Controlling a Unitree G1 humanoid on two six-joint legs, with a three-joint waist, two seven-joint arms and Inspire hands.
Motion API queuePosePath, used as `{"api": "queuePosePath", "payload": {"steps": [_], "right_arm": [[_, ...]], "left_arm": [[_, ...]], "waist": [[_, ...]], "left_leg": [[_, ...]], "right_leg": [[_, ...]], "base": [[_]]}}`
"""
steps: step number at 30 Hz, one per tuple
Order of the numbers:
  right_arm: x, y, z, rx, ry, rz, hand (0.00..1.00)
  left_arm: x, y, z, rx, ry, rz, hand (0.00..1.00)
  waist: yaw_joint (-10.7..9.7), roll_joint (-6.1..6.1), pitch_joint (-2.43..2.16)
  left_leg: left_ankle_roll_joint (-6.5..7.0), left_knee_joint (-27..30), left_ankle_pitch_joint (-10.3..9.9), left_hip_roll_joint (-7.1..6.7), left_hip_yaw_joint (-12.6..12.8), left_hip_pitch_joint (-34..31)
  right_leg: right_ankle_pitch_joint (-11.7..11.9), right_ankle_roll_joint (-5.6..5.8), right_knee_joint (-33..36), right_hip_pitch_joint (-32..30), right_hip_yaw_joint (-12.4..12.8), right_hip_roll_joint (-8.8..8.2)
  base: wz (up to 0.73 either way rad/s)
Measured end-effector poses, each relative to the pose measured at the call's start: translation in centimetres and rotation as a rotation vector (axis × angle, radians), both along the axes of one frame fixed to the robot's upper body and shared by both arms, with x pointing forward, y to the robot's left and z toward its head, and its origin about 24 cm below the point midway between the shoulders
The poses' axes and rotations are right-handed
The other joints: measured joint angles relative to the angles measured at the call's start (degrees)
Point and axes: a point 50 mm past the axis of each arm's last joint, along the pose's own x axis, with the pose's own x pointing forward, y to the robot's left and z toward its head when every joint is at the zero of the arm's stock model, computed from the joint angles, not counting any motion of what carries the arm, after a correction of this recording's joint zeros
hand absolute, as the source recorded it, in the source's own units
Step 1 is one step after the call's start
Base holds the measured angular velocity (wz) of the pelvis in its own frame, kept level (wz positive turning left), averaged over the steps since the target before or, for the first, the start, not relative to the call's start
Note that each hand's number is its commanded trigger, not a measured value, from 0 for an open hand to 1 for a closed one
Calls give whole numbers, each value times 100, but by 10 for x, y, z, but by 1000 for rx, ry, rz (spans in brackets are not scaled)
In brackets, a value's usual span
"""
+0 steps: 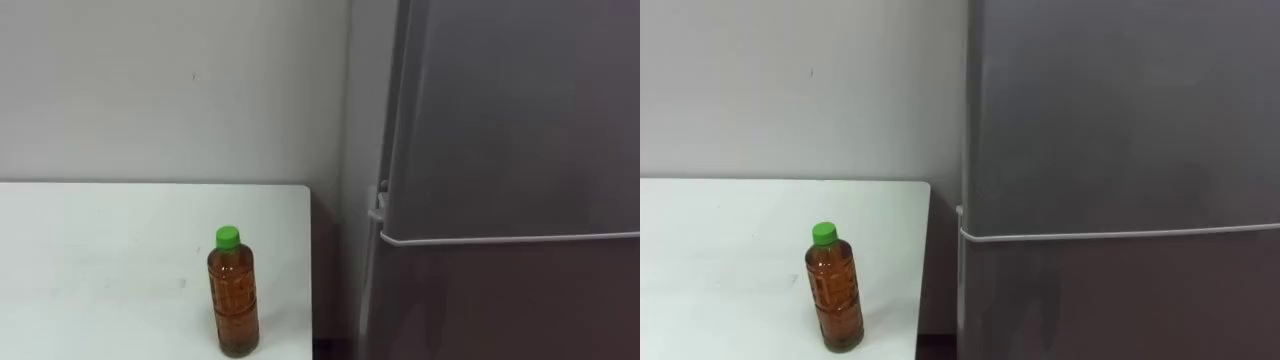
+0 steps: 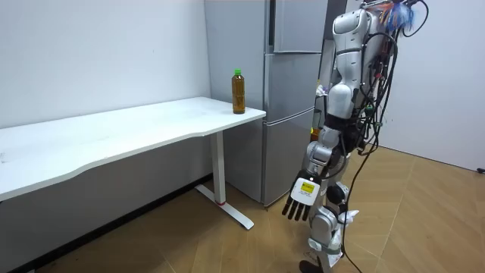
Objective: Put the bottle in the upper fridge
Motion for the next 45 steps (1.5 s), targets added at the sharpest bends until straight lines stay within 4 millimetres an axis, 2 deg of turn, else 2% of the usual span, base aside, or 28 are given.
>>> {"api": "queuePosePath", "payload": {"steps": [12, 18, 24, 25, 28, 32, 36, 42, 45], "right_arm": [[-2, 0, 0, 2, 7, -7, 0], [-2, 0, 0, 2, 8, -9, 0], [-2, -1, 0, 5, 6, -5, 0], [-2, -2, 0, 7, 5, -11, 0], [-1, -6, 1, -3, 0, -7, 0], [2, -13, 3, -27, -12, 10, 0], [1, -20, 4, -44, -12, 2, 0], [-1, -25, 5, -57, -15, -36, 0], [0, -25, 6, -60, -21, -23, 0]], "left_arm": [[-2, 0, 0, -1, 5, 0, 0], [-1, 0, 0, -4, -3, 55, 0], [11, 7, 3, 24, -59, 136, 0], [18, 10, 4, 36, -82, 163, 0], [43, 21, 9, 73, -163, 255, 0], [85, 43, 29, 118, -378, 413, 0], [111, 55, 45, 160, -485, 455, 0], [149, 66, 85, 244, -681, 441, 0], [165, 75, 113, 287, -810, 458, 0]], "waist": [[-13, 1, 4], [-12, 1, 5], [-4, 34, -14], [-5, 53, -24], [-6, 95, 2], [37, 181, 13], [48, 273, 8], [117, 291, -15], [125, 290, -16]], "left_leg": [[1, 26, -1, -7, -48, 3], [1, 35, -1, -6, -49, 1], [1, 86, -1, -7, -54, 5], [1, 102, -1, -8, -55, 0], [4, 134, -4, -10, -6, -21], [11, 138, -8, -17, -11, -12], [11, 131, -8, -23, -12, -7], [8, 146, -6, -13, -11, -35], [9, 150, -6, -17, -4, -24]], "right_leg": [[-4, 5, 18, 51, -53, -17], [-4, 5, 17, 62, -63, -20], [-4, 6, 14, 87, -105, -31], [-4, 6, 20, 90, -114, -36], [-17, 11, 77, 85, -136, -61], [-29, 16, 112, 82, -123, -73], [-28, 16, 114, 79, -123, -68], [-26, 13, 101, 47, -121, -40], [-26, 13, 105, 48, -110, -42]], "base": [[2], [1], [2], [5], [3], [0], [0], [-1], [-1]]}}
